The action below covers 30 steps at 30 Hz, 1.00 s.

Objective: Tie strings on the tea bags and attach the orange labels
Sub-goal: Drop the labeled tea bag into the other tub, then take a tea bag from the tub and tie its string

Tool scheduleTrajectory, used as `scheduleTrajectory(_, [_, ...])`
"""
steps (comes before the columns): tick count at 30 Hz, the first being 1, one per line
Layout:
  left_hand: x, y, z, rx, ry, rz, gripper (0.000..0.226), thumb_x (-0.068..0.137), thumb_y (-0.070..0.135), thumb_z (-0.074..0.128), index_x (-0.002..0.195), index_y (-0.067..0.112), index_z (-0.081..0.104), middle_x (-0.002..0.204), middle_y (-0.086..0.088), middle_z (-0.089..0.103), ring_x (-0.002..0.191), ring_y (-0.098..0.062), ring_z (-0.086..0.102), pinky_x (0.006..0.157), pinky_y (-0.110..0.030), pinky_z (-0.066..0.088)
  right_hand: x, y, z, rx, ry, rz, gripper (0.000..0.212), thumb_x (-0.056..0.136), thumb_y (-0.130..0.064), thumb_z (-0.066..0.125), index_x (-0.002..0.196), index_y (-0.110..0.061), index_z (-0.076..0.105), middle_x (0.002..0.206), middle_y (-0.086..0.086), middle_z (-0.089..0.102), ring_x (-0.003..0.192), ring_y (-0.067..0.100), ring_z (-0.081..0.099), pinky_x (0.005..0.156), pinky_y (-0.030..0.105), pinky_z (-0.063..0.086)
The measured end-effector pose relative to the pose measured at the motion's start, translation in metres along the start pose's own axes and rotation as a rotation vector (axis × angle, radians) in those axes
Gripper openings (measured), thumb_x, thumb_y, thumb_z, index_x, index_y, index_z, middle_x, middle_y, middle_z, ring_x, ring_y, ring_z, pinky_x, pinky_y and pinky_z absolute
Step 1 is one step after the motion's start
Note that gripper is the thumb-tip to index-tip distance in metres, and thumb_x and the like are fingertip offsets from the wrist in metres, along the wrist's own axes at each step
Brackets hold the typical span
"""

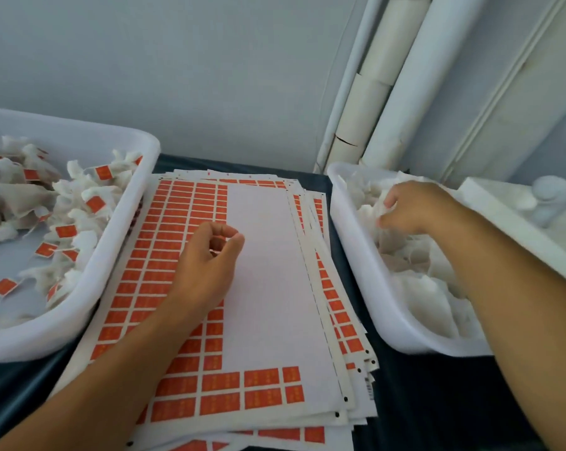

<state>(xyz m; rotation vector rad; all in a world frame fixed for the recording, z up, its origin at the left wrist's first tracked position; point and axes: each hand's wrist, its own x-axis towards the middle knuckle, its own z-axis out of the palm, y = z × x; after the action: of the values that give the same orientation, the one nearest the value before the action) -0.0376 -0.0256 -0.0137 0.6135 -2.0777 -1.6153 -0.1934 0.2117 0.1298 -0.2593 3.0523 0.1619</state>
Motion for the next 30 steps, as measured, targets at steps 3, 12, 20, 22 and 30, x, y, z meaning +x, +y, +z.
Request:
scheduleTrajectory(3, [0.000,0.001,0.001,0.011,-0.009,-0.007,0.013,0.100,0.045,0.058,0.108,0.035,0.055,0.105,0.013,0.061,0.091,-0.014,0.063,0.066,-0.020,0.051,0.008,0.005,0.020,0.024,0.001,0.010,0.023,0.089,-0.036,0.068,0.103,-0.018,0.067,0.094,0.005,0.068,0.081,0.026,0.064,0.063,0.030,0.050])
scheduleTrajectory(12, [0.000,-0.002,-0.001,-0.016,-0.006,0.013,0.010,0.100,0.042,0.059,0.106,0.034,0.056,0.103,0.013,0.061,0.089,-0.014,0.063,0.062,-0.018,0.049,0.016,-0.001,0.027,0.121,0.167,0.001,0.017,0.096,-0.037,0.055,0.107,-0.026,0.061,0.085,-0.002,0.057,0.081,0.024,0.056,0.057,0.029,0.037])
scheduleTrajectory(20, [0.000,-0.002,0.000,-0.023,-0.017,0.015,0.009,0.101,0.041,0.059,0.106,0.035,0.056,0.102,0.014,0.061,0.090,-0.013,0.063,0.063,-0.017,0.050,0.009,-0.001,0.017,0.042,0.209,0.085,0.020,0.087,-0.006,0.054,0.071,-0.016,0.050,0.076,0.007,0.053,0.064,0.021,0.046,0.050,0.026,0.029])
scheduleTrajectory(22, [0.000,-0.002,0.000,-0.027,-0.017,0.015,0.009,0.101,0.040,0.059,0.106,0.035,0.056,0.103,0.014,0.061,0.090,-0.013,0.063,0.063,-0.017,0.050,0.007,0.001,0.014,0.060,0.220,0.092,0.019,0.085,-0.004,0.054,0.069,-0.014,0.049,0.078,0.010,0.054,0.067,0.025,0.048,0.050,0.026,0.030])
scheduleTrajectory(30, [-0.002,0.001,-0.001,-0.024,-0.014,0.002,0.010,0.100,0.040,0.061,0.107,0.035,0.056,0.102,0.015,0.062,0.089,-0.013,0.064,0.061,-0.015,0.049,-0.018,-0.006,-0.024,0.146,0.531,-0.020,0.026,0.091,-0.004,0.056,0.113,-0.004,0.070,0.109,0.024,0.068,0.099,0.045,0.062,0.084,0.041,0.051])
